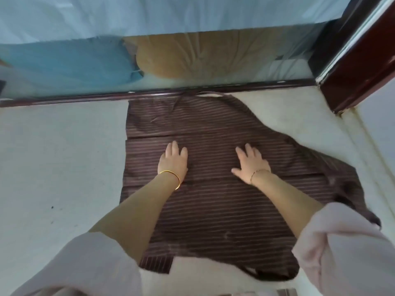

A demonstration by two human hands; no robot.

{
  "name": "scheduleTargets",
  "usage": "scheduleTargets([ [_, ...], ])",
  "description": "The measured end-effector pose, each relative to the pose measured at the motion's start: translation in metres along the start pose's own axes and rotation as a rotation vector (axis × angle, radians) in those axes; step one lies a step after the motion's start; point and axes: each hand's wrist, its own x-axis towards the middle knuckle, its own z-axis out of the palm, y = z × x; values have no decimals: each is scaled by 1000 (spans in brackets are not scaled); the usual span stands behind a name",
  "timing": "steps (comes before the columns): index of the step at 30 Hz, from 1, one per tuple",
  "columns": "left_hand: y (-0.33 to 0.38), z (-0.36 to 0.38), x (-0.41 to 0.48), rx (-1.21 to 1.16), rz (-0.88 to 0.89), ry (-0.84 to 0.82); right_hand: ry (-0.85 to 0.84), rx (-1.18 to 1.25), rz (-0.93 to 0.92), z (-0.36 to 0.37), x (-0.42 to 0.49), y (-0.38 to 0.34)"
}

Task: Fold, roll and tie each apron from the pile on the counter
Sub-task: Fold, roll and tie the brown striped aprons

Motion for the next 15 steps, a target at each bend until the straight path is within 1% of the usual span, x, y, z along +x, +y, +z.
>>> scheduleTargets([
  [1, 2, 1, -6, -27, 70, 94, 73, 42, 12, -4, 2, 5],
  [2, 6, -1, -13, -95, 162, 141, 175, 61, 12, -8, -1, 7],
  [3, 10, -2, -24, -186, 261, 130, 279, 74, -10, -7, -8, 5],
  [4, 15, -4, -35, -247, 354, 69, 353, 103, -54, -6, -18, 0],
  [5, 21, -4, -51, -256, 436, -5, 374, 147, -102, 0, -35, -8],
  [6, 26, -4, -64, -210, 505, -54, 359, 182, -145, 8, -54, -14],
  [9, 32, 6, -102, 58, 692, -79, 283, 236, -213, 36, -106, -25],
  [12, 27, 27, -130, 309, 854, -111, 219, 158, -265, 57, -136, -28],
  [14, 18, 40, -143, 400, 872, -97, 190, 88, -258, 68, -151, -25],
  [15, 13, 45, -147, 427, 848, -83, 186, 55, -252, 73, -155, -21],
])
